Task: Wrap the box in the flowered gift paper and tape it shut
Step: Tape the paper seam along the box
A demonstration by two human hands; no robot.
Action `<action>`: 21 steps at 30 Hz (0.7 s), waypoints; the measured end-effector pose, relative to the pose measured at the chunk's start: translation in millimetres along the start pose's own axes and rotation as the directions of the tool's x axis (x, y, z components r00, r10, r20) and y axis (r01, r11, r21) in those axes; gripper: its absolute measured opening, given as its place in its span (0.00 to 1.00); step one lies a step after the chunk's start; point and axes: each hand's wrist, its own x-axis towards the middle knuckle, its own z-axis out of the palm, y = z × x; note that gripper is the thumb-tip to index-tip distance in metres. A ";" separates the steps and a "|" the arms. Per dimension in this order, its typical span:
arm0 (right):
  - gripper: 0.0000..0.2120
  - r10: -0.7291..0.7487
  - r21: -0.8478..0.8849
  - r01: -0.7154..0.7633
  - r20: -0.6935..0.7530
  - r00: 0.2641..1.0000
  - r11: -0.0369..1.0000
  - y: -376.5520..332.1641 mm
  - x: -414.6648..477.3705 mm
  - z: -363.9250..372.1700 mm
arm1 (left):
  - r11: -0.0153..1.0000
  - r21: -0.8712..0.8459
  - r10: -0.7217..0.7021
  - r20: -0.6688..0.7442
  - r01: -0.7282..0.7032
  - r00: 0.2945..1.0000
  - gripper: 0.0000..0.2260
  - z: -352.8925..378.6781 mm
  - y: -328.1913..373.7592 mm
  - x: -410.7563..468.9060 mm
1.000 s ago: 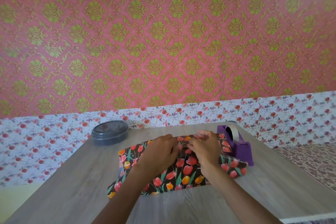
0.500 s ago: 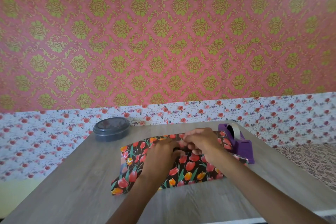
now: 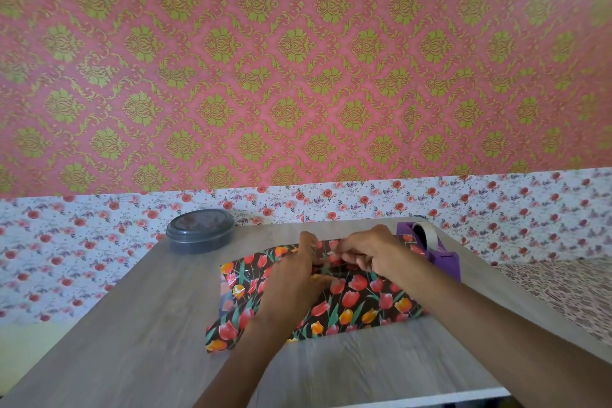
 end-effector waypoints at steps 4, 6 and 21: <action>0.05 0.020 -0.082 -0.021 -0.015 1.000 0.996 -0.8 8.0 2.9 | 1.000 0.000 -0.011 0.015 0.011 1.000 0.25 -1.2 0.6 -0.1; 0.07 0.000 -0.200 -0.009 -0.046 0.999 0.980 -0.5 10.9 5.1 | 1.000 0.007 -0.014 0.019 0.014 1.000 0.25 -1.0 1.0 0.4; 0.13 0.261 -0.608 -0.029 0.297 0.919 0.793 -22.6 15.9 -21.6 | 0.957 0.258 0.109 0.097 -0.131 0.989 0.22 -2.1 -1.0 7.5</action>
